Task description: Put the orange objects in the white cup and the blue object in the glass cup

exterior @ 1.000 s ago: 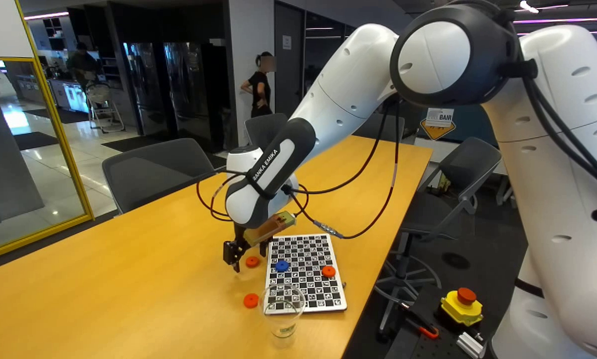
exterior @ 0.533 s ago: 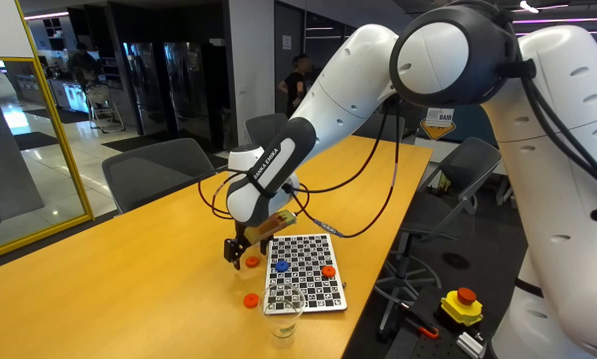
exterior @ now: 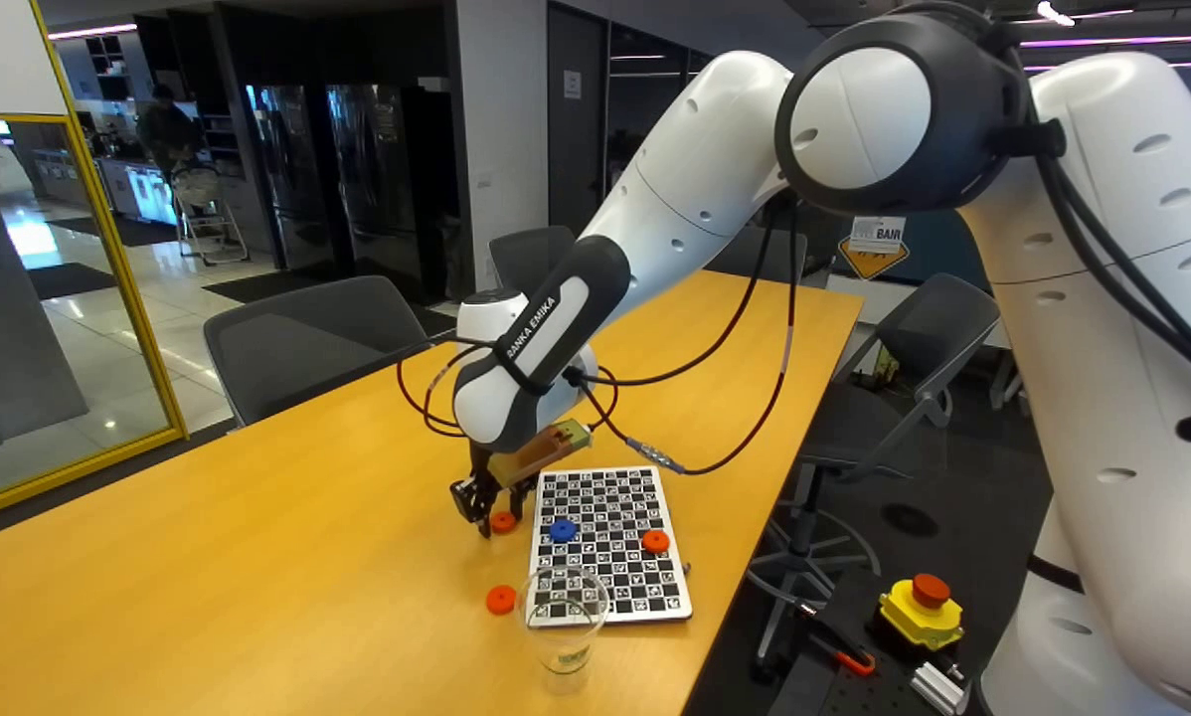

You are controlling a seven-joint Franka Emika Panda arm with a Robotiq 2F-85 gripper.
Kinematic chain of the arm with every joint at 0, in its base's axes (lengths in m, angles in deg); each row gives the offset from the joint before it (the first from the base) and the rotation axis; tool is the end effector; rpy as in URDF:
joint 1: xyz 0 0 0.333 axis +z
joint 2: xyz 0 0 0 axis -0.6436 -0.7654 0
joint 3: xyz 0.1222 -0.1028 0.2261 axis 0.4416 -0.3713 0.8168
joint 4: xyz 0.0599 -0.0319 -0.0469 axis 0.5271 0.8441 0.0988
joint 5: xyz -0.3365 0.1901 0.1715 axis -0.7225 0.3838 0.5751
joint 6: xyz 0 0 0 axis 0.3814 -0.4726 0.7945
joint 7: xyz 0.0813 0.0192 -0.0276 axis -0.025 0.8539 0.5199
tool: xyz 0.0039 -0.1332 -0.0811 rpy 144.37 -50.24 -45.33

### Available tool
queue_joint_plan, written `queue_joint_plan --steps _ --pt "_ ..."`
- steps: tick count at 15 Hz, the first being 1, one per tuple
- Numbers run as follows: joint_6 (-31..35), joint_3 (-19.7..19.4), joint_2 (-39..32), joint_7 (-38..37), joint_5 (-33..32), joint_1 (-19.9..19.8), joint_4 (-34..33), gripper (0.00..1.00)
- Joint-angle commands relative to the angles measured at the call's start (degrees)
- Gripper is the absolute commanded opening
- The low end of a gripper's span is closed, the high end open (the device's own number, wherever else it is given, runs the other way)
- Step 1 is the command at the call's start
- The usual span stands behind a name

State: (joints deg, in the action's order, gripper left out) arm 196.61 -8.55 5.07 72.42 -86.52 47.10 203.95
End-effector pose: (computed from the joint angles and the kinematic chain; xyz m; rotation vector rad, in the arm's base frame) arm 0.6053 0.0890 0.0883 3.1259 -0.0637 0.0652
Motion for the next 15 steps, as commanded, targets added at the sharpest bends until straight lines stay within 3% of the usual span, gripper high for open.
queue_joint_plan --steps 1,2,7,11,15 --pt "0.9 -0.1 -1.2 1.3 1.1 -0.1 -1.5 0.27" --pt "0.9 0.0 -1.2 1.3 1.1 -0.1 -1.6 0.21" --pt "0.0 0.7 0.5 2.5 1.0 0.2 -1.3 0.25" --pt "-0.8 2.1 5.2 6.2 0.6 0.3 -0.1 0.25" --pt "-1.6 0.8 10.6 4.7 -1.8 1.6 0.7 0.24"
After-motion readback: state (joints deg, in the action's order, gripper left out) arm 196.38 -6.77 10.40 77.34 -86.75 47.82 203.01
